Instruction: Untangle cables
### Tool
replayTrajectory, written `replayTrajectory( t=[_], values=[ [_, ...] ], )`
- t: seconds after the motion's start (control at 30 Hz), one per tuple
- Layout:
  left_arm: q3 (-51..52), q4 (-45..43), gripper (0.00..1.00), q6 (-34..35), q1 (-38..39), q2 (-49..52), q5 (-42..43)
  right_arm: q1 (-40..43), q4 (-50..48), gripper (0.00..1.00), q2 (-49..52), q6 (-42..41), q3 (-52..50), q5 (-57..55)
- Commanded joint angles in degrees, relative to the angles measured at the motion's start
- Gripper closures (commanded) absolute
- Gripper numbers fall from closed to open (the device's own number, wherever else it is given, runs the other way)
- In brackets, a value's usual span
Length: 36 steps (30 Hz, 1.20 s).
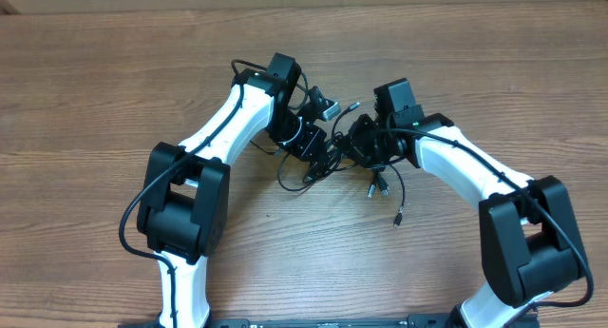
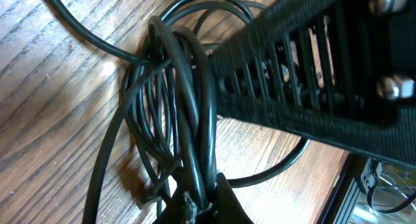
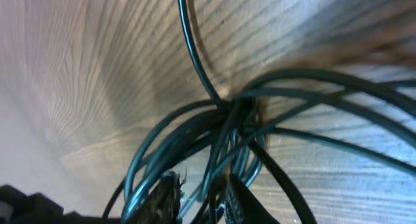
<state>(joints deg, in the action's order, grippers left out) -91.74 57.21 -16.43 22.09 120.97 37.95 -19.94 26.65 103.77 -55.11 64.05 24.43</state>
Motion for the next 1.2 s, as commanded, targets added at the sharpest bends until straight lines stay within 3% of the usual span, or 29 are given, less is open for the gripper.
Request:
replayTrajectory(
  t=[0.0,0.63,0.67,0.7,0.8,1.0,1.17],
  values=[
    [0.63,-0.24,0.96,0.63,0.07,-1.25,0.83,-0.37,-0.92,0.78,-0.09,-1.99,-0.31,-3.72],
    [0.63,-0.37,0.96,0.81,0.07,-1.25,0.92,-1.95,-4.87,0.85,3.26,-1.81,-0.31,-0.31],
    [0.63,-0.33,0.96,0.81,0.07,-1.25,0.35,-1.68,-4.26,0.87,3.26,-1.53,-0.31,-0.35],
    [0.63,-0.26,0.96,0.81,0.07,-1.25,-0.26,-1.25,-3.39,0.96,3.26,-1.27,-0.31,-0.37],
    [0.63,-0.04,0.96,0.81,0.04,-1.25,-1.46,0.98,-0.26,0.96,3.26,1.4,-0.31,0.35],
    [0.63,1.07,0.96,0.76,0.04,-1.25,-4.02,9.53,0.61,0.96,3.26,12.33,-0.31,15.87],
    [0.63,2.89,0.9,-1.77,0.07,-1.25,-1.14,15.28,1.01,0.96,3.26,13.46,-0.31,22.62]
  ],
)
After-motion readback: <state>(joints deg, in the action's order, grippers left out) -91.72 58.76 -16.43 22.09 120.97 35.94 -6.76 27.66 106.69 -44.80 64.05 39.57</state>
